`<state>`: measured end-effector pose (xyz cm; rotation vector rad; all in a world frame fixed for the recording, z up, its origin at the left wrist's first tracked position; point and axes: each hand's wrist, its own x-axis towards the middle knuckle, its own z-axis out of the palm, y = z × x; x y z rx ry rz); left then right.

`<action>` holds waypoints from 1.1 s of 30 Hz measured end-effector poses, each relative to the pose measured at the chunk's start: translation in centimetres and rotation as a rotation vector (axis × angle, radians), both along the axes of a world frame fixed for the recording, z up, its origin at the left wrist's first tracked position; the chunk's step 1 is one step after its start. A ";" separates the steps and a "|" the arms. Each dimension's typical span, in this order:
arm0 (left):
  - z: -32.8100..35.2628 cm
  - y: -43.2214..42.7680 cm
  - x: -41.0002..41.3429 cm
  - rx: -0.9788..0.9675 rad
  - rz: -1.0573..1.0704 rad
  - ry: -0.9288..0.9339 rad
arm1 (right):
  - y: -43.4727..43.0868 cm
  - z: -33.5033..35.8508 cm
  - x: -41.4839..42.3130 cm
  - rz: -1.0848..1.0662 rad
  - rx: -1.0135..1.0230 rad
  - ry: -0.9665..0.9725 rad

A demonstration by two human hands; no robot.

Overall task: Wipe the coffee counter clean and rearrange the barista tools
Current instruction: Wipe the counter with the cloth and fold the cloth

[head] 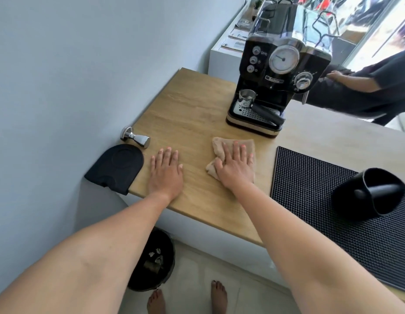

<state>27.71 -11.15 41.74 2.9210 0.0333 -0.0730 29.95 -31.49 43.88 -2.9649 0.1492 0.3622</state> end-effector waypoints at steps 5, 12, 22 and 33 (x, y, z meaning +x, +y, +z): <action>-0.5 0.2 0.2 -0.004 0.010 -0.066 | 2.1 0.0 -3.6 0.337 0.065 -0.045; -0.8 0.3 0.1 -0.030 0.011 -0.084 | -4.9 0.0 -7.7 0.316 -0.004 -0.048; -1.0 0.3 0.3 -0.043 0.020 -0.089 | -2.4 -0.1 3.9 -0.073 0.016 -0.050; 0.7 1.5 1.0 -0.392 0.027 0.038 | 2.2 0.7 -0.1 0.152 0.127 -0.037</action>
